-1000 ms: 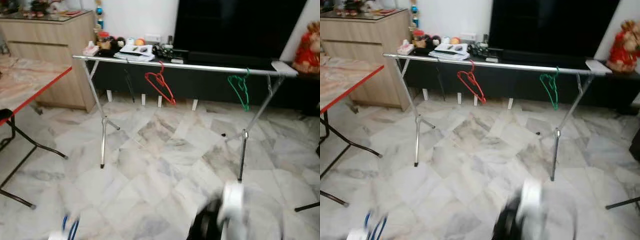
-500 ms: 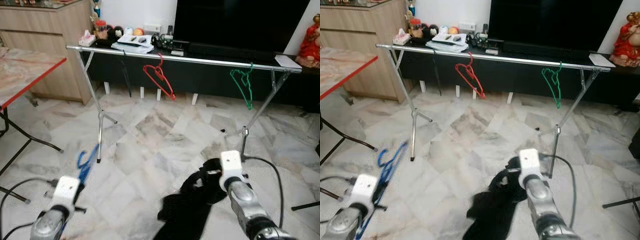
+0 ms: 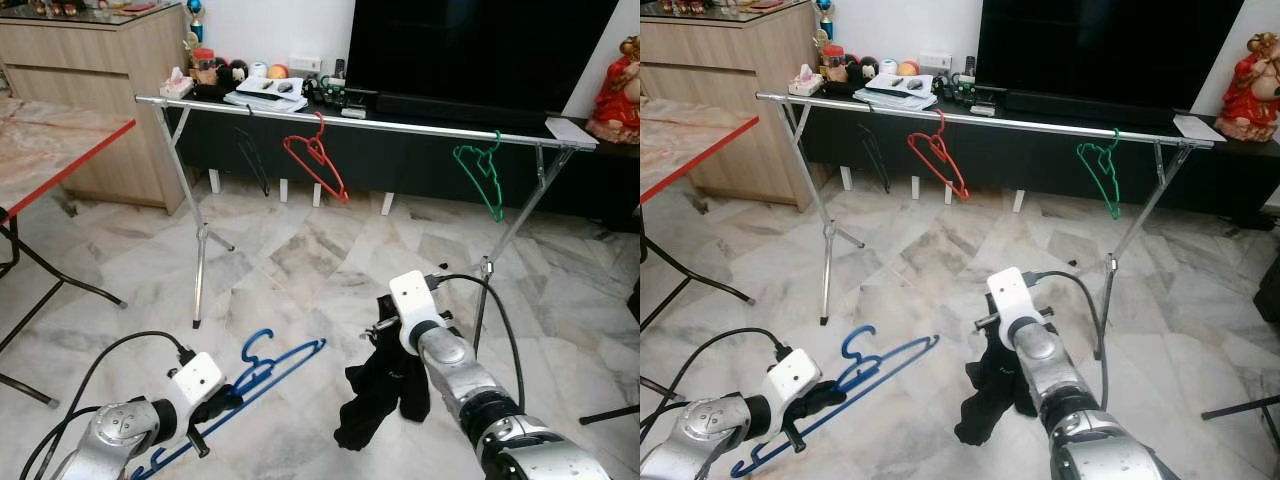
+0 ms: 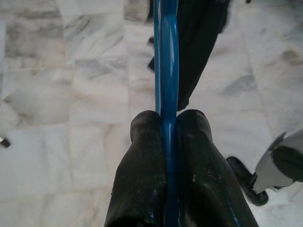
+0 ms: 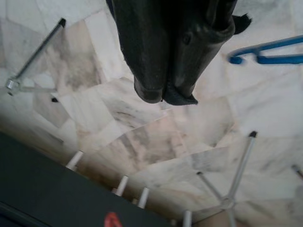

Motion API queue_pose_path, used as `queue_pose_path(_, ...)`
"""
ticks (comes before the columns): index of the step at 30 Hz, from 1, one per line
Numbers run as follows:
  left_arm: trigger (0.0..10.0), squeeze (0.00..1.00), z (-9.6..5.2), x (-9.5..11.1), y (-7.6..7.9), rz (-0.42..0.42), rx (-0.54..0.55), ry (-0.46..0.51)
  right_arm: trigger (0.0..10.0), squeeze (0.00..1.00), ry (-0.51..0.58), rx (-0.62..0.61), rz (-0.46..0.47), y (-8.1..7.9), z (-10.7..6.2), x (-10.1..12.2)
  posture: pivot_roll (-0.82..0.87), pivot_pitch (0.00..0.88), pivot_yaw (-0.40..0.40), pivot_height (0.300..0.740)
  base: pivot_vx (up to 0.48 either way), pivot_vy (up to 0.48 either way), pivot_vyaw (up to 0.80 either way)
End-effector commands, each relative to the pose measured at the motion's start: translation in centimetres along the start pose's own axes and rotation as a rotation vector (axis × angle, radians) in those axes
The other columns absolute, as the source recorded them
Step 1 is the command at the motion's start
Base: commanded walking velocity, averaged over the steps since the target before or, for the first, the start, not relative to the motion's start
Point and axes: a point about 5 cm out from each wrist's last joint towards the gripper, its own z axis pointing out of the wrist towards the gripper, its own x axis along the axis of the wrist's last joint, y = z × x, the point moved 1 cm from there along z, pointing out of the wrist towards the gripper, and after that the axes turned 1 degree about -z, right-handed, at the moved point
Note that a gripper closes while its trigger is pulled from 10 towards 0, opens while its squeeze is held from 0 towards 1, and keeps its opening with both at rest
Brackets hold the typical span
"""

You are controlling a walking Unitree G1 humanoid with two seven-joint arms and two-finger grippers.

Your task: Hang hanger

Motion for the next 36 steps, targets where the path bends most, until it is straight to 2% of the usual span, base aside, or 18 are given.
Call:
queue_pose_path(1, 10.0, 0.0, -0.2, 0.8, 0.3, 0.004, -0.025, 0.013, 10.0, 0.0, 0.016, 0.01, -0.034, 0.1, 0.2, 1.0, 0.22, 0.0, -0.117, 0.74, 0.0, 0.0, 0.0)
queue_pose_path(4, 10.0, 0.0, 0.1, 1.6, 0.6, -0.003, -0.036, 0.042, 10.0, 0.0, 0.009, 0.046, -0.066, -0.4, 0.2, 1.0, 0.21, 0.0, -0.116, 0.74, 0.0, 0.0, 0.0)
queue_pose_path(9, 10.0, 0.0, 0.5, 2.1, 1.2, -0.03, -0.073, 0.062, 10.0, 0.0, 0.01, 0.048, -0.119, -0.2, 0.2, 1.0, 0.18, 0.0, -0.108, 0.74, 0.0, 0.0, 0.0)
queue_pose_path(11, 10.0, 0.0, 0.4, 2.2, 1.9, -0.032, -0.127, 0.035, 10.0, 0.0, 0.009, 0.038, -0.187, 0.3, 0.1, 0.9, 0.18, 0.0, -0.106, 0.74, 0.0, 0.0, 0.0)
queue_pose_path(15, 10.0, 0.0, -0.1, 2.3, 2.4, -0.025, -0.177, 0.009, 10.0, 0.0, 0.039, -0.022, -0.231, 1.1, -0.1, 1.2, 0.18, 0.0, -0.111, 0.74, 0.0, 0.0, 0.0)
queue_pose_path(22, 10.0, 0.0, -0.4, 3.0, 3.4, -0.048, -0.224, 0.027, 10.0, 0.0, 0.039, -0.012, -0.264, 0.9, 0.0, 1.1, 0.19, 0.0, -0.118, 0.74, 0.0, 0.0, 0.0)
queue_pose_path(26, 10.0, 0.0, -0.1, 3.4, 3.7, -0.059, -0.22, 0.053, 10.0, 0.0, 0.044, -0.007, -0.261, 0.5, 0.0, 1.3, 0.18, 0.0, -0.116, 0.74, 0.0, 0.0, 0.0)
queue_pose_path(30, 10.0, 0.0, 0.7, 4.0, 2.7, -0.029, -0.117, 0.075, 10.0, 0.0, 0.061, 0.019, -0.25, -0.3, 0.2, 1.6, 0.18, 0.0, -0.116, 0.74, 0.0, 0.0, 0.0)
queue_pose_path(36, 10.0, 0.0, 1.2, 4.9, 2.9, -0.049, -0.118, 0.116, 10.0, 0.0, 0.079, 0.05, -0.248, -1.0, 0.2, 1.8, 0.16, 0.0, -0.116, 0.74, 0.0, 0.0, 0.0)
